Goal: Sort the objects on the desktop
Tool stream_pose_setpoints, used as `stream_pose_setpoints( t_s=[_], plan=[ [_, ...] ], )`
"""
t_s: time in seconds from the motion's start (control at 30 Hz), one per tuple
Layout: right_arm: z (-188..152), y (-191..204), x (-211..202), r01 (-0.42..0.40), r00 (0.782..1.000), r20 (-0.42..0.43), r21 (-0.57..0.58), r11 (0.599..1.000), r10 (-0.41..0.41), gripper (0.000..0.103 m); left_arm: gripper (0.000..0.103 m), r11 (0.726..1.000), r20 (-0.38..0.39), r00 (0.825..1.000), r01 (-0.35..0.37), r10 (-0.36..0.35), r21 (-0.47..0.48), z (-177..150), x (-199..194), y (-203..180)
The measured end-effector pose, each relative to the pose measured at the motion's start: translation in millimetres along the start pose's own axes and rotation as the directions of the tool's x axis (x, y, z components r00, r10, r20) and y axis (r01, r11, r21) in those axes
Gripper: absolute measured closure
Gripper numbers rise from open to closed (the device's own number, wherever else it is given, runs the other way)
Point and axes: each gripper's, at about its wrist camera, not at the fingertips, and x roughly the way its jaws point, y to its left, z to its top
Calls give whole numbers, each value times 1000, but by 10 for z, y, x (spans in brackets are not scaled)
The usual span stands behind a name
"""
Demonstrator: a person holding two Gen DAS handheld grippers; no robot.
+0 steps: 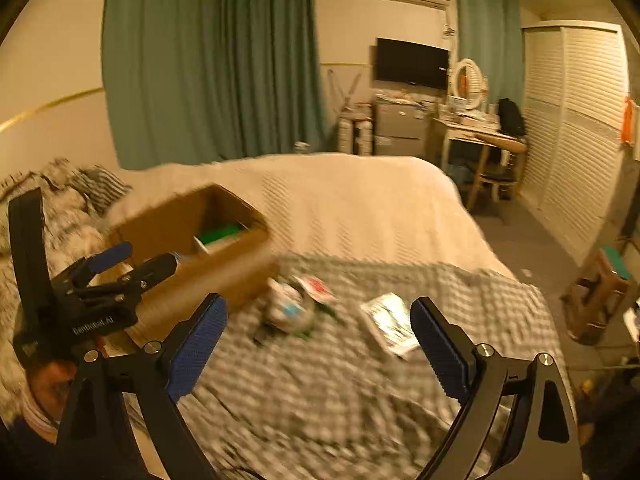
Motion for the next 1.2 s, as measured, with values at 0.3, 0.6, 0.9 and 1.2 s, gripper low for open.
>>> stream_pose_setpoints(
  t_s=[0.3, 0.6, 0.9, 1.2],
  plan=[
    [-786, -554, 804, -5, 995, -96, 141, 990, 19, 21, 0, 998, -209, 978, 17, -3, 66, -650, 844, -183],
    [-957, -800, 1799, -54, 982, -170, 150, 987, 80, 37, 0, 995, -301, 950, -65, 86, 79, -887, 1540, -5],
    [-1159, -878, 2021, -60, 966, -235, 183, 981, 103, 89, 95, 998, -350, 937, -42, 21, -54, -936, 1703, 288],
    [-1234, -648, 1689, -65, 959, -266, 148, 987, 103, 96, 99, 995, -304, 949, 97, -82, 34, -867, 1333, -27]
  ],
)
